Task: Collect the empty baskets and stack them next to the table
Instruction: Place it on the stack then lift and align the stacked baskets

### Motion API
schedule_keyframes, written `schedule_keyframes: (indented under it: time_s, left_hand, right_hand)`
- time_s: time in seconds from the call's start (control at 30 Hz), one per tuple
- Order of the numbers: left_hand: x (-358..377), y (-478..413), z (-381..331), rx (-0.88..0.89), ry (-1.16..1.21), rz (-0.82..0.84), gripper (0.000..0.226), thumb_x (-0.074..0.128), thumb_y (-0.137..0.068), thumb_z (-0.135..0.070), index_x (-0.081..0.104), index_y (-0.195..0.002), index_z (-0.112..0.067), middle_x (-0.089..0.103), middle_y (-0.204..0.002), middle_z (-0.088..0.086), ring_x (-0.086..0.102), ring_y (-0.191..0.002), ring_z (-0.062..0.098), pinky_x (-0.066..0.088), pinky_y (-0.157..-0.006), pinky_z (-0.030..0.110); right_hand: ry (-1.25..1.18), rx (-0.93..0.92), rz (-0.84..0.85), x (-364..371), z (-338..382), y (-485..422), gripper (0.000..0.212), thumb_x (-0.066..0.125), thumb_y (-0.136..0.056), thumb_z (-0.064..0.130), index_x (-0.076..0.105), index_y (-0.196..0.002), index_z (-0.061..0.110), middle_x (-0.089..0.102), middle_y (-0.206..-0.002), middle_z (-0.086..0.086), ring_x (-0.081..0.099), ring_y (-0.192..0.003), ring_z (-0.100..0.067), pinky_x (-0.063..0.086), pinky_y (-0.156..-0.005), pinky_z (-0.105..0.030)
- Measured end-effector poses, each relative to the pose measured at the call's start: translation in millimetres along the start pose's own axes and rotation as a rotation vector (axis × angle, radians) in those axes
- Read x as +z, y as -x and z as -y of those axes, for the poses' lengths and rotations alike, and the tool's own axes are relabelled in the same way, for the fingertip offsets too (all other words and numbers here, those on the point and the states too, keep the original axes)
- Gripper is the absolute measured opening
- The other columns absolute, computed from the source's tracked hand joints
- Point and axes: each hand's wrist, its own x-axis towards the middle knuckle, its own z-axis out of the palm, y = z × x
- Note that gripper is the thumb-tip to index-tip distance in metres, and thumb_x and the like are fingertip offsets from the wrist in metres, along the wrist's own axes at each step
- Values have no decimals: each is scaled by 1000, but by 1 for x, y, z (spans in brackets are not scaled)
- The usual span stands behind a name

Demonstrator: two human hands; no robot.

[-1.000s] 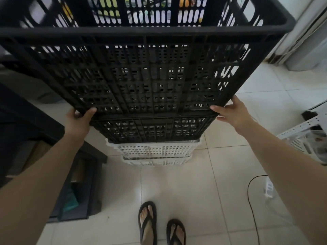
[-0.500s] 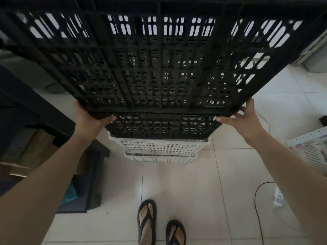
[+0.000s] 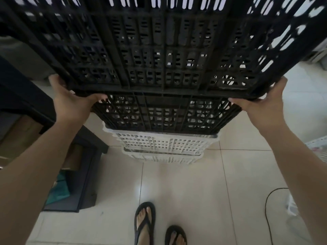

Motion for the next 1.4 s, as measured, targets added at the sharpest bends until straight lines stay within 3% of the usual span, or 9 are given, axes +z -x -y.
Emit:
schedule_keyframes:
  time_s: [0.13, 0.23, 0.33, 0.47, 0.57, 0.7, 0.93, 1.1, 1.4]
  left_hand:
    - [13, 22, 29, -136, 139, -35, 97, 83, -66, -27, 18, -137, -39, 48, -119, -21, 53, -102, -15, 47, -82, 8]
    - [28, 37, 63, -284, 128, 53, 115, 83, -67, -27, 3, -148, -26, 44, -139, -7, 45, -126, 6, 39, -106, 31]
    - [45, 42, 92, -302, -16, 196, 112, 85, -63, -27, 11, -147, -23, 32, -151, 1, 33, -137, 19, 31, -114, 41]
    - [63, 44, 127, -214, -115, 247, 123, 88, -58, -21, 3, -147, -26, 28, -153, 0, 30, -137, 12, 27, -113, 34]
    - [72, 44, 144, -184, -187, 283, 125, 90, -54, -21, 5, -145, -27, 26, -154, 3, 28, -140, 21, 27, -115, 40]
    - [86, 45, 165, -219, -276, 367, 92, 90, -55, -22, 33, -128, -23, 39, -146, 10, 36, -135, 29, 29, -106, 33]
    - [94, 35, 180, -281, -453, 243, 131, 87, -51, -45, 2, -144, -9, 41, -141, 18, 29, -134, 45, 28, -112, 53]
    - [94, 34, 177, -219, -371, 192, 121, 91, -42, -42, 16, -133, -17, 45, -136, 14, 38, -130, 37, 34, -109, 52]
    - [94, 41, 179, -102, -204, 115, 113, 92, -39, -35, 22, -127, -27, 42, -123, -11, 47, -121, 19, 40, -101, 32]
  right_hand:
    - [-83, 139, -12, 9, -32, 21, 112, 85, -61, 36, 8, -142, 37, 49, -131, 0, 57, -115, -8, 45, -98, -36]
    - [14, 280, 126, 22, -71, 43, 120, 85, -62, 34, 2, -148, 32, 45, -138, -9, 47, -126, -18, 39, -99, -34]
    - [46, 315, 211, 40, -103, 54, 116, 87, -61, 26, 9, -146, 33, 47, -128, 5, 43, -126, -16, 37, -100, -30]
    - [79, 316, 209, 61, -139, 63, 114, 89, -58, 16, 14, -143, 30, 40, -113, 31, 40, -113, -3, 33, -79, -4]
    - [113, 289, 235, 68, -155, 62, 116, 87, -59, 11, 6, -141, 23, 40, -131, 14, 40, -119, -9, 39, -94, -23]
    - [215, 197, 228, 82, -167, 58, 117, 86, -60, 10, -1, -139, 16, 37, -133, 11, 43, -121, -14, 41, -99, -35]
    - [288, 153, 84, 95, -181, 55, 127, 91, -50, 25, 2, -140, 17, 38, -129, 17, 46, -116, -10, 39, -93, -28]
    - [402, 90, 64, 91, -180, 44, 139, 93, -37, 42, 7, -144, 17, 25, -141, 6, 30, -132, -16, 29, -112, -38]
    - [549, 24, -28, 93, -181, 51, 131, 89, -40, 47, 11, -143, 24, 23, -141, 4, 24, -127, -21, 26, -109, -44]
